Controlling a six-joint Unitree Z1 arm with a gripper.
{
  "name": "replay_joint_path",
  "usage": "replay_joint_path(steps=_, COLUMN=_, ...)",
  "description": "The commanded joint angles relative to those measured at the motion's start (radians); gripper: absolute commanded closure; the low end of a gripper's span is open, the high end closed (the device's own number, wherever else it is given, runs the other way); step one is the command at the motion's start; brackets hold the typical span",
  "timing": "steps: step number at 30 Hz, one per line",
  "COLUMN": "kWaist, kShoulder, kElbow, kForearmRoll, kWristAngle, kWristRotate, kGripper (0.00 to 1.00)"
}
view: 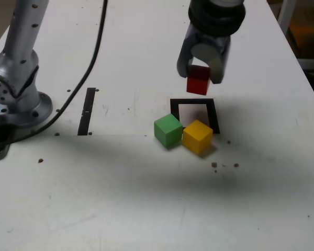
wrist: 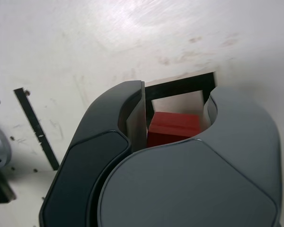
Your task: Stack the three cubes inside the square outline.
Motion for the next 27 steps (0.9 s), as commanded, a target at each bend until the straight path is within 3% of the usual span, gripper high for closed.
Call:
replay_joint_path(steps=1, kWaist=0.007, kShoulder=-0.010, kElbow=0.018, kForearmRoll=-0.006, kWristAngle=-0.012, kWristRotate=-0.001, kGripper=0.75)
replay_joint_path(steps=17, kWaist=0.017, kShoulder=0.012, kElbow=0.135, kForearmRoll=-0.117, kWristAngle=-0.170, kWristRotate=-0.046, kGripper=0.75)
replay_joint_path(steps=22, kWaist=0.017, kShoulder=0.020, kElbow=0.154, kForearmRoll=-0.147, kWristAngle=-0.186, kWristRotate=-0.051, kGripper=0.74)
replay_joint_path(steps=27, kWaist=0.017, kShoulder=0.025, kElbow=0.166, kForearmRoll=-0.179, kWristAngle=-0.178, kWristRotate=-0.051, kGripper=0.74)
